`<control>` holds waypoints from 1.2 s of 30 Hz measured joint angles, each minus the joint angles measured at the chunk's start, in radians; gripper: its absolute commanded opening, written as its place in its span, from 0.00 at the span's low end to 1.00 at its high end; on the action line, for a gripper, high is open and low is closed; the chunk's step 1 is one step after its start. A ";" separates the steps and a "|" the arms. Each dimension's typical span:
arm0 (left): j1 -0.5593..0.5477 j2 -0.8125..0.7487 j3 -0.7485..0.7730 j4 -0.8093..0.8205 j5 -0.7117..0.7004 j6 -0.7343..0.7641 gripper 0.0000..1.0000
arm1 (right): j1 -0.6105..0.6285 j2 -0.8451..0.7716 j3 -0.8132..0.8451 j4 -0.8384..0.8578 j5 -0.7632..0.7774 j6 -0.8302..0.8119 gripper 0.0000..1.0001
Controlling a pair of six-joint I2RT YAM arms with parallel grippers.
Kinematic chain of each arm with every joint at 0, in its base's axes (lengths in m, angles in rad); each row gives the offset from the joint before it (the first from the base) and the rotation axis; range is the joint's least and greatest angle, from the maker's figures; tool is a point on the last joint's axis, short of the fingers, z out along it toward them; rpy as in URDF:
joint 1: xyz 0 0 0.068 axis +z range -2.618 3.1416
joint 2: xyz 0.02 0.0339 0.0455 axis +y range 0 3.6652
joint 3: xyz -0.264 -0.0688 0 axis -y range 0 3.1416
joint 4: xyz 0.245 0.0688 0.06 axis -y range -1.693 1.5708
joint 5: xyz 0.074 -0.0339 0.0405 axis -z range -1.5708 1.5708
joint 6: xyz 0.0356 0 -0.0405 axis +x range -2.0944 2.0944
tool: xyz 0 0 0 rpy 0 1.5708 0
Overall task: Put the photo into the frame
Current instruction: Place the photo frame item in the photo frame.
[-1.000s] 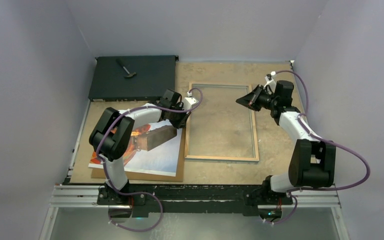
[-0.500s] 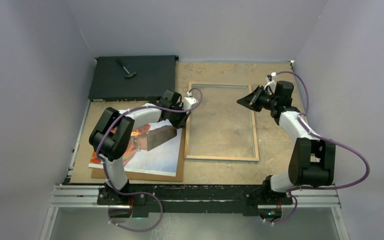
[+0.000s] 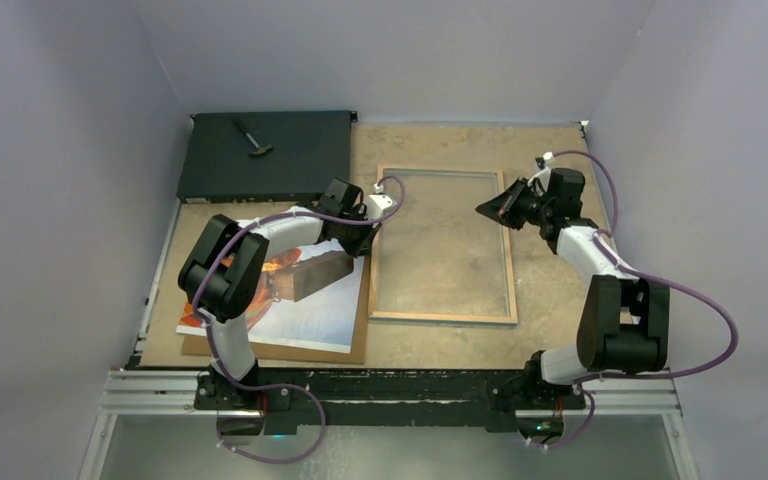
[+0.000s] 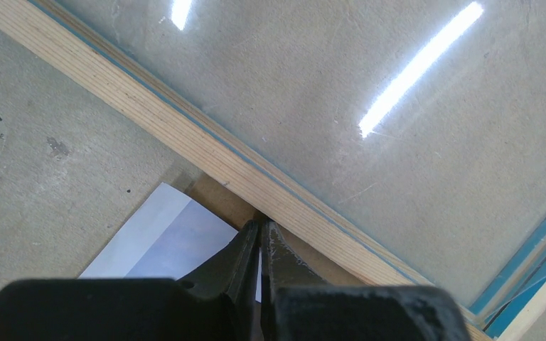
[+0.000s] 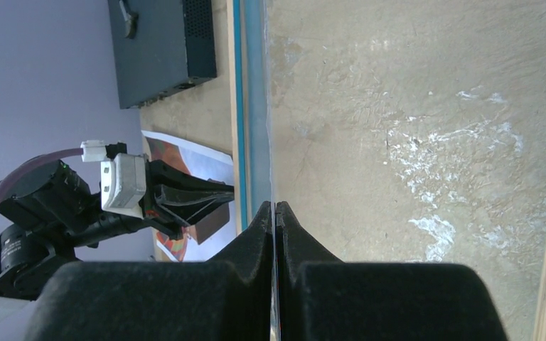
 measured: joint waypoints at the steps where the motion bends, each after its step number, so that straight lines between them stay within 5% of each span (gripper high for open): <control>1: 0.000 0.000 0.000 0.000 0.000 0.000 0.03 | 0.000 0.000 -0.002 0.000 0.002 0.001 0.00; 32: 0.008 0.002 0.000 0.000 0.010 0.000 0.00 | -0.001 0.064 0.032 -0.025 0.023 0.001 0.00; 36: 0.009 0.004 0.003 -0.004 0.012 0.000 0.00 | 0.003 0.066 0.043 -0.039 0.024 -0.002 0.10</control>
